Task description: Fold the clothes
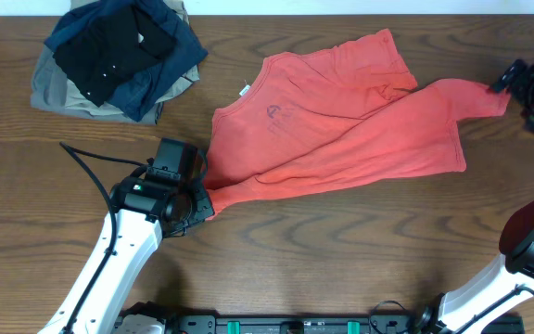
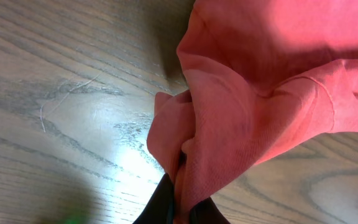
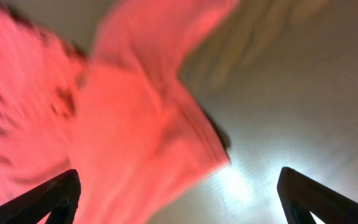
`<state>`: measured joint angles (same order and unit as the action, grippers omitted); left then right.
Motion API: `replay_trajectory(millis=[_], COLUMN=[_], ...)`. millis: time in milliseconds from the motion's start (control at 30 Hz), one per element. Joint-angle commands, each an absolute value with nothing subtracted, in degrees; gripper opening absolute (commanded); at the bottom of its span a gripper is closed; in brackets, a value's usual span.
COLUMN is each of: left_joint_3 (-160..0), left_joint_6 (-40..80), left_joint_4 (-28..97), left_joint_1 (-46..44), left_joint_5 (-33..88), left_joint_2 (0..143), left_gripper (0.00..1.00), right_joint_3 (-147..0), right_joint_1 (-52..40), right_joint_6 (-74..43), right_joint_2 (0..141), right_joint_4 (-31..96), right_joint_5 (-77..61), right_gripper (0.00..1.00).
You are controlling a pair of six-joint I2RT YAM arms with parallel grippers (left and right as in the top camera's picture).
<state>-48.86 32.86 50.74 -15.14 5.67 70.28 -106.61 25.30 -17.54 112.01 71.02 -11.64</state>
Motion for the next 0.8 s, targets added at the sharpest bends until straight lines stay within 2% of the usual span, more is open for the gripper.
replay_trajectory(millis=[0, 167, 233, 400, 667, 700, 767], left_joint_3=[-49.0, -48.9, -48.9, -48.9, -48.9, -48.9, -48.9], left_joint_6=[33.3, 33.3, 33.3, 33.3, 33.3, 33.3, 33.3], left_joint_4=[50.9, 50.9, 51.1, 51.3, 51.3, 51.3, 51.3], left_joint_1=[-15.2, -15.2, -15.2, -15.2, -15.2, -15.2, -15.2], left_joint_5=[5.6, 5.6, 5.6, 5.6, 5.6, 5.6, 5.6], left_joint_2=[70.0, 70.0, 70.0, 70.0, 70.0, 70.0, 70.0], left_gripper=[0.06, 0.06, 0.06, 0.06, 0.06, 0.06, 0.07], right_joint_3=[-102.3, -91.4, -86.7, -78.1, -73.9, -73.3, -72.6], right_joint_1=[23.9, 23.9, 23.9, 23.9, 23.9, 23.9, 23.9], right_joint_6=[-9.4, -9.4, -9.3, -9.3, -9.1, -9.1, -9.1], right_joint_2=[111.4, 111.4, 111.4, 111.4, 111.4, 111.4, 111.4], right_joint_4=[72.4, 64.8, 60.5, 53.0, 50.7, 50.1, 49.1], right_joint_5=[-12.1, -11.0, -11.2, -11.6, -11.6, -11.6, -11.6], right_gripper=[0.99, 0.99, 0.93, 0.66, 0.63, 0.61, 0.49])
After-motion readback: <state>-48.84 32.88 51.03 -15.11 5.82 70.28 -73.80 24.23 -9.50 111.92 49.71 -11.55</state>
